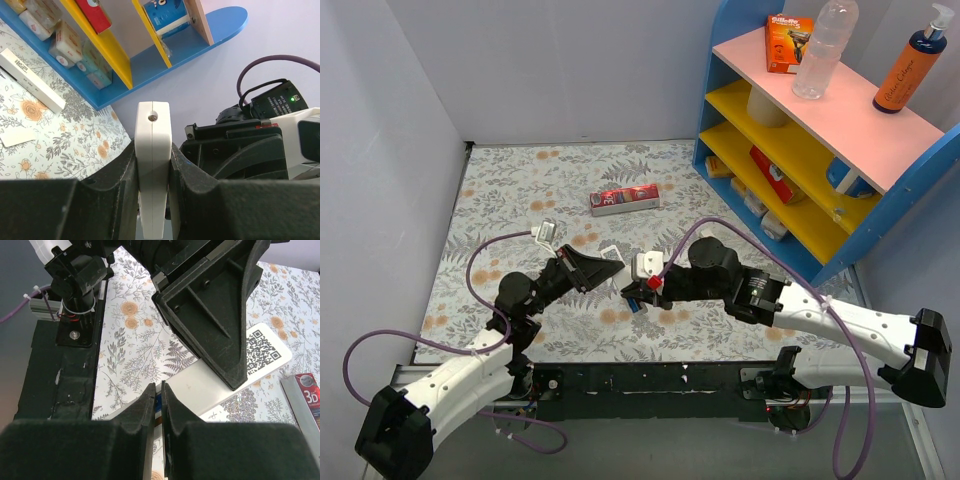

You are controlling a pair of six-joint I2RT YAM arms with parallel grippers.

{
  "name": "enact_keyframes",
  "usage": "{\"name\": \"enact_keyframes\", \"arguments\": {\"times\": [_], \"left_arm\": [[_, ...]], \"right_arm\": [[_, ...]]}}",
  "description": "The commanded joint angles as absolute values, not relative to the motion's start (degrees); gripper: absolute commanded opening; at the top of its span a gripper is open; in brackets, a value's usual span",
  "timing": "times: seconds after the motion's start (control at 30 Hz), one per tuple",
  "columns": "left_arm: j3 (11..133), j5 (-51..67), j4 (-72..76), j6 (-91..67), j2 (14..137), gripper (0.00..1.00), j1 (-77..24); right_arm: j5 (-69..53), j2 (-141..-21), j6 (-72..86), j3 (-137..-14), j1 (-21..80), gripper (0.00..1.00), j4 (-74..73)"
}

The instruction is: Load the batteries into the remote control

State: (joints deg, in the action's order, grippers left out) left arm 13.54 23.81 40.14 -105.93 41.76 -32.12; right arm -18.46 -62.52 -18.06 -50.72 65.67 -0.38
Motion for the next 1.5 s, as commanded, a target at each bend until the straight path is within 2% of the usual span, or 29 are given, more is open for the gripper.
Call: {"name": "enact_keyframes", "arguments": {"times": [0.0, 0.1, 0.2, 0.23, 0.37, 0.63, 0.87, 1.2, 1.47], "left_arm": [[15.7, 19.9, 49.7, -108.9, 40.6, 0.00, -31.8], [16.1, 20.7, 51.1, -108.9, 40.8, 0.00, -31.8], [15.9, 21.0, 52.3, -109.0, 40.6, 0.00, -31.8], [15.8, 21.1, 52.6, -109.0, 40.5, 0.00, -31.8], [15.1, 20.7, 52.7, -108.8, 39.9, 0.00, -31.8], [15.5, 19.2, 42.6, -105.3, 39.5, 0.00, -31.7], [16.2, 18.6, 34.6, -105.0, 40.3, 0.00, -31.7], [18.4, 15.8, 25.2, -102.2, 39.6, 0.00, -31.7], [19.3, 11.5, 19.4, -97.3, 36.2, 0.00, -31.6]], "right_arm": [[-21.5, -64.9, -15.8, -47.6, 66.2, 0.13, -5.1], [-19.8, -65.6, -15.1, -45.9, 66.1, 0.17, -3.1], [-19.2, -65.4, -13.5, -43.6, 65.3, 0.25, 1.3], [-19.4, -65.2, -12.9, -42.1, 65.2, 0.32, 2.8], [-20.7, -64.7, -9.6, -39.0, 64.9, 0.40, 9.0], [-25.5, -64.2, -8.8, -38.8, 64.9, 0.61, 14.9], [-31.3, -68.1, -13.9, -44.2, 64.9, 0.66, 11.1], [-30.3, -71.8, -19.2, -52.6, 64.8, 0.73, 7.8], [-22.4, -68.3, -9.9, -51.6, 64.9, 0.74, 14.7]]}}
